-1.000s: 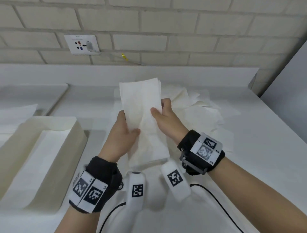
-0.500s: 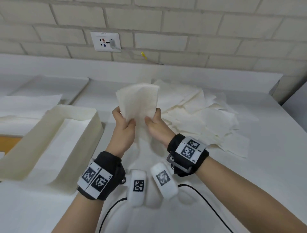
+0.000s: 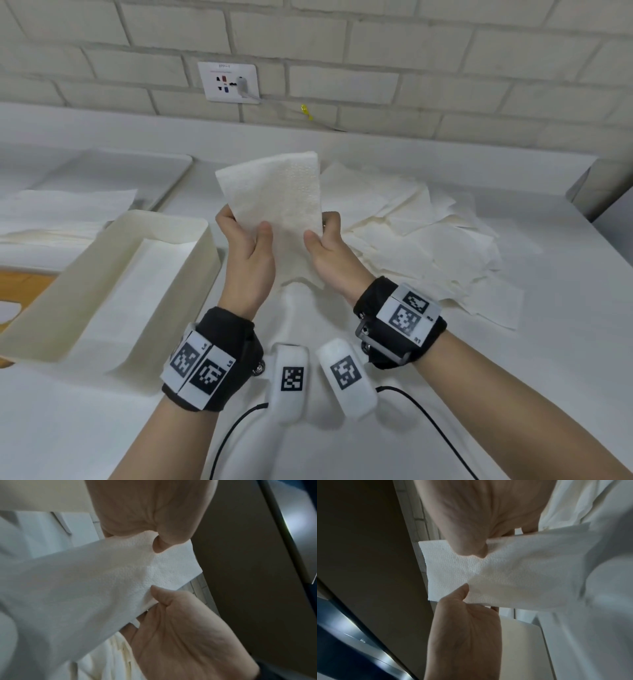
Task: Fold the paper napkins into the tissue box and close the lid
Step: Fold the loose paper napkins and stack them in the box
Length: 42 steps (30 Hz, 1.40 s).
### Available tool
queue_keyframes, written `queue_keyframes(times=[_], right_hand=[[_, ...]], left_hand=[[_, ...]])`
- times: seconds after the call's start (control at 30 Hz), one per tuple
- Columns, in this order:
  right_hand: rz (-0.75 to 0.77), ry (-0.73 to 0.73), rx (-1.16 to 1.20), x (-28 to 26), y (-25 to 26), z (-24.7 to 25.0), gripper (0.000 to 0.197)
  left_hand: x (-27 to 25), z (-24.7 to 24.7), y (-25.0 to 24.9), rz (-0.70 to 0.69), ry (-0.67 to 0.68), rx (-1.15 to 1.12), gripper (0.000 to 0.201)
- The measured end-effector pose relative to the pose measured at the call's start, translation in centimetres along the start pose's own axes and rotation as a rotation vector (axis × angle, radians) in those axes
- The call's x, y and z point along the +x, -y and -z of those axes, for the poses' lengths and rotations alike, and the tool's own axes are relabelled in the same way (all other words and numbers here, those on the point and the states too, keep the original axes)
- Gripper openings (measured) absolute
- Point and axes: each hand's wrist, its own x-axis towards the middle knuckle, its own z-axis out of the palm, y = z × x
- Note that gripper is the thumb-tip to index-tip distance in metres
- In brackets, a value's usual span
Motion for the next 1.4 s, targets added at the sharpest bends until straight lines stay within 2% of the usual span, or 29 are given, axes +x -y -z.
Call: queue_keyframes(times=[0.1, 0.27, 0.37, 0.47, 0.53, 0.6, 0.67, 0.8, 0.93, 1.1, 1.27, 1.4], right_hand=[[-0.013, 0.026, -0.019, -0.1, -0.6, -0.3, 0.036], [-0.018, 0.017, -0.039, 0.2, -1.5, -0.8, 0.034], [0.015, -0.030, -0.095, 0.7, -1.3, -0.8, 0.030], [0.091, -0.021, -0.245, 1.2, -0.4, 0.6, 0.027], [0.140, 0.011, -0.391, 1.5, 0.3, 2.2, 0.029], [0.148, 0.025, -0.563, 1.9, 0.9, 3.7, 0.032], [0.144, 0.054, -0.703, 2.3, 1.4, 4.7, 0.029], [0.143, 0.129, -1.052, 2.6, 2.4, 5.3, 0.027], [0.187, 0.184, -1.277, 2.4, 2.3, 4.2, 0.035], [0.175, 0.285, -1.368, 2.2, 0.7, 2.7, 0.028], [0.225, 0.174, -1.343, 2.3, 1.5, 3.1, 0.026], [0.179, 0.283, -1.364, 1.4, 0.2, 2.1, 0.035]], left_hand=[[0.0, -0.1, 0.5, 0.022, 0.026, 0.017, 0.031], [0.1, -0.2, 1.3, 0.048, 0.056, 0.035, 0.034], [0.2, 0.1, 0.8, 0.057, 0.086, -0.020, 0.025], [0.7, 0.8, -0.1, -0.027, -0.004, -0.115, 0.020], [0.9, 1.6, -0.5, -0.077, -0.078, -0.188, 0.029], [1.0, 2.5, -0.5, -0.125, -0.112, -0.090, 0.040], [1.0, 2.9, 0.3, -0.138, -0.084, 0.094, 0.042], [0.2, 2.4, 2.5, 0.025, -0.005, 0.275, 0.031], [-0.4, 1.9, 3.4, 0.144, -0.016, 0.211, 0.028], [-0.3, 1.9, 4.5, 0.303, -0.002, 0.179, 0.027], [0.1, 1.9, 3.8, 0.260, -0.009, 0.131, 0.028], [-0.1, 1.6, 4.4, 0.298, 0.029, 0.192, 0.034]])
